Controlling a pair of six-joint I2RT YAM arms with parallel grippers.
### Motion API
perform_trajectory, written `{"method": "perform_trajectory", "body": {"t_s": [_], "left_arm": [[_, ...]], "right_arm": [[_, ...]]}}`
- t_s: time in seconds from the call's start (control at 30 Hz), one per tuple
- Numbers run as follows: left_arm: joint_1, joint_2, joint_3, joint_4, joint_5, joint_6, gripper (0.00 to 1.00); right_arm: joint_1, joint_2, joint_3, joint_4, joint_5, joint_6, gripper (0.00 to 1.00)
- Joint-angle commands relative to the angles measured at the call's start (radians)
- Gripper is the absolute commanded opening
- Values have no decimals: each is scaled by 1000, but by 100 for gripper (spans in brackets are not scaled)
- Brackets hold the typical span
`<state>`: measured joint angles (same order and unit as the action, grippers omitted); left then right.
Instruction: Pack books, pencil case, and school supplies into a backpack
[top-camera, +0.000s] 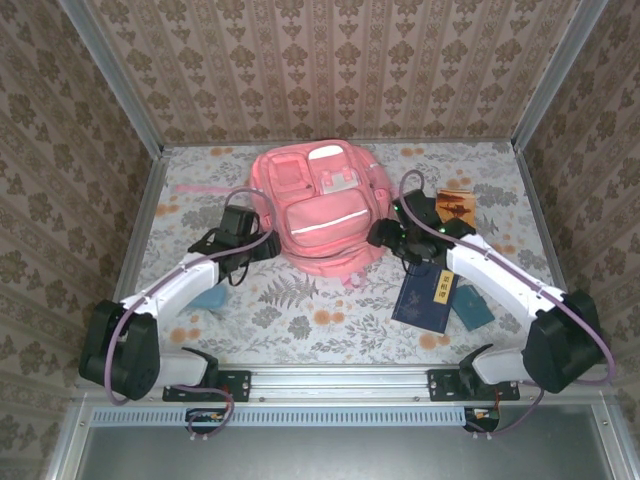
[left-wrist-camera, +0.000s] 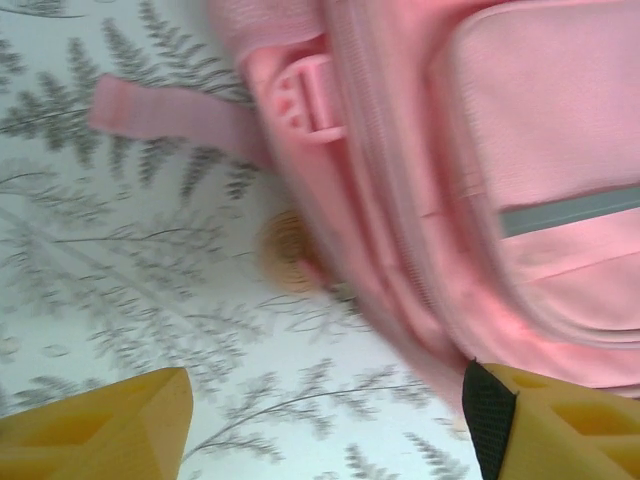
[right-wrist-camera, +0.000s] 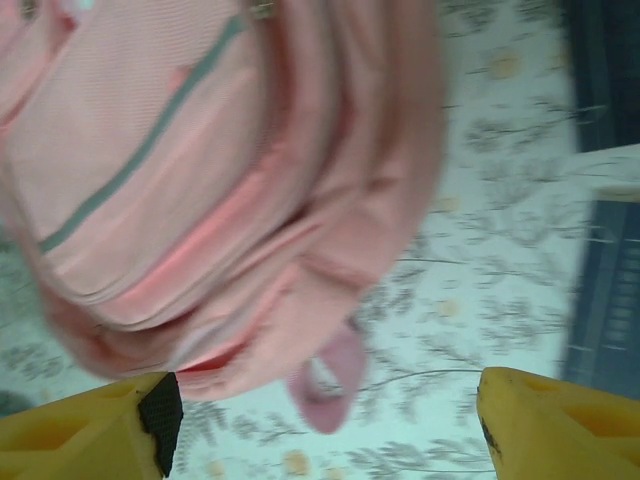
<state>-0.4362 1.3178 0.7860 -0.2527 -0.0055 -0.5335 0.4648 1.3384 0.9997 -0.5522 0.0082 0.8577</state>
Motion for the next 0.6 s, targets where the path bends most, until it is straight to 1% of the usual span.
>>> {"method": "perform_trajectory", "body": {"t_s": [0.0, 0.07, 0.17, 0.23, 0.27, 0.37, 0.43, 0.47, 0.57], "left_arm": [[-14, 79, 89, 64, 155, -49, 68], [-49, 181, 172, 87, 188, -47, 61], [-66, 345, 327, 83, 205, -48, 44], [-70, 457, 440, 44, 212, -60, 36], [-71, 513, 495, 16, 197, -64, 33], [-70, 637, 615, -73, 125, -67, 28], [-63, 691, 658, -126, 75, -58, 27], [-60, 709, 672, -153, 44, -59, 26], [-33, 728, 661, -191, -4, -50, 25]], "right_arm": [[-26, -38, -69, -47, 64, -60, 80], [-35, -52, -100, -37, 68, -62, 80], [-40, -43, -125, -42, 83, -58, 79], [-41, -32, -131, -57, 97, -53, 78], [-41, -29, -136, -61, 107, -51, 78], [-41, -25, -162, -61, 134, -49, 77], [-43, -19, -175, -57, 143, -54, 77], [-43, -12, -178, -59, 147, -57, 77], [-43, 21, -185, -51, 145, -62, 77]]}}
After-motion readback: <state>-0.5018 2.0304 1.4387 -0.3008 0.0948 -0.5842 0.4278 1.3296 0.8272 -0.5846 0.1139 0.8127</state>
